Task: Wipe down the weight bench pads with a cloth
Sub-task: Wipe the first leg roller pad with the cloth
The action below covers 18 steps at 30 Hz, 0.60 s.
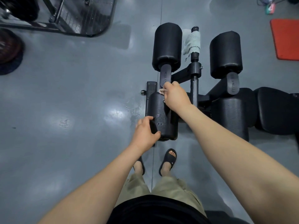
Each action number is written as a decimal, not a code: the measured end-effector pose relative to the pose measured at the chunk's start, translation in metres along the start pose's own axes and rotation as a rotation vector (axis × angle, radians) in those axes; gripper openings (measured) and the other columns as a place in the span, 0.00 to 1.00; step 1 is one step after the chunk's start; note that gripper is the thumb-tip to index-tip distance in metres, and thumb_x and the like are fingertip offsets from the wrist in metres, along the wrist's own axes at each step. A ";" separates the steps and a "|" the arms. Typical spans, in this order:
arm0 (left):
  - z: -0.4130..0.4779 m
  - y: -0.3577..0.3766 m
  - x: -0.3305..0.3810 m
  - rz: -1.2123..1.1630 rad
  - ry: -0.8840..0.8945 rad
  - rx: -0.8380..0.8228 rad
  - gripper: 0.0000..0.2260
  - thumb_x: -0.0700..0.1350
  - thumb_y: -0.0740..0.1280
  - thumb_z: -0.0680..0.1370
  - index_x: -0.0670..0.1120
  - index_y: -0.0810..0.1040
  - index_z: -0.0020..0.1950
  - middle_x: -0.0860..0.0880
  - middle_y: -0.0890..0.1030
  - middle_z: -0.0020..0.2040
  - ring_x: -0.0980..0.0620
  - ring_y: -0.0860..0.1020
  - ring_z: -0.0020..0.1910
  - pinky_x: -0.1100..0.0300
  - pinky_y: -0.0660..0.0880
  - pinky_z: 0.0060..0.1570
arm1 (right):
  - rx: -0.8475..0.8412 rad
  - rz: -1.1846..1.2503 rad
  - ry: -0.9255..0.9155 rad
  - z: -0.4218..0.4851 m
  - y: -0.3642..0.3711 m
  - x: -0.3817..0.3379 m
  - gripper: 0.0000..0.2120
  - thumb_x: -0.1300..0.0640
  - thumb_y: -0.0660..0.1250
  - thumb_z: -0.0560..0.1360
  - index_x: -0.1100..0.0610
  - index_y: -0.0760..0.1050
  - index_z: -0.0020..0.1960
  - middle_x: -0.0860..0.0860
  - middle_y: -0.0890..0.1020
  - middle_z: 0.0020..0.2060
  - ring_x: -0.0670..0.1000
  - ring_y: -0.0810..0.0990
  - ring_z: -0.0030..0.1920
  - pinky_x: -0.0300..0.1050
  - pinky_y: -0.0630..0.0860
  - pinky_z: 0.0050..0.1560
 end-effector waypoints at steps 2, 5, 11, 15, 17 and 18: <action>-0.001 -0.001 -0.002 -0.017 0.010 -0.014 0.29 0.46 0.73 0.74 0.49 0.67 0.73 0.47 0.69 0.69 0.48 0.70 0.69 0.51 0.70 0.70 | -0.010 0.004 -0.026 -0.003 0.002 0.001 0.09 0.64 0.60 0.79 0.61 0.74 0.58 0.59 0.72 0.48 0.61 0.72 0.39 0.48 0.68 0.40; -0.003 -0.002 -0.007 -0.029 0.039 -0.021 0.28 0.44 0.72 0.74 0.49 0.68 0.73 0.50 0.69 0.67 0.49 0.70 0.68 0.53 0.69 0.70 | -0.004 0.012 -0.077 -0.018 0.008 0.001 0.09 0.66 0.62 0.77 0.62 0.76 0.55 0.60 0.75 0.47 0.63 0.75 0.41 0.48 0.68 0.40; -0.004 -0.004 -0.014 -0.161 0.041 -0.063 0.27 0.40 0.73 0.76 0.46 0.68 0.73 0.52 0.67 0.65 0.53 0.71 0.67 0.63 0.67 0.67 | -0.019 0.050 -0.102 -0.050 0.019 -0.005 0.10 0.66 0.64 0.75 0.63 0.78 0.55 0.62 0.77 0.48 0.65 0.78 0.46 0.55 0.76 0.46; -0.004 -0.006 -0.020 -0.180 0.030 -0.120 0.28 0.40 0.72 0.76 0.48 0.67 0.75 0.52 0.66 0.67 0.55 0.70 0.68 0.55 0.70 0.71 | -0.038 0.097 -0.134 -0.077 0.025 -0.005 0.08 0.66 0.65 0.76 0.64 0.79 0.54 0.61 0.78 0.47 0.64 0.78 0.47 0.56 0.77 0.47; -0.003 -0.006 -0.021 -0.167 0.030 -0.134 0.28 0.40 0.71 0.77 0.49 0.67 0.75 0.52 0.66 0.68 0.54 0.70 0.70 0.54 0.70 0.71 | -0.049 0.119 -0.139 -0.089 0.028 -0.004 0.08 0.65 0.65 0.76 0.63 0.79 0.54 0.60 0.78 0.47 0.63 0.78 0.47 0.53 0.76 0.48; -0.003 -0.007 -0.022 -0.160 0.033 -0.136 0.28 0.39 0.70 0.77 0.49 0.67 0.75 0.52 0.66 0.68 0.52 0.70 0.70 0.55 0.69 0.71 | -0.057 0.131 -0.137 -0.095 0.030 -0.003 0.08 0.65 0.65 0.76 0.63 0.79 0.54 0.59 0.78 0.47 0.62 0.78 0.47 0.51 0.74 0.48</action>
Point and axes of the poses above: each hand's wrist, its own z-axis towards the middle knuckle, its own y-axis out of the palm, x = y × z, the point moved 5 cm from there along z, towards the middle knuckle
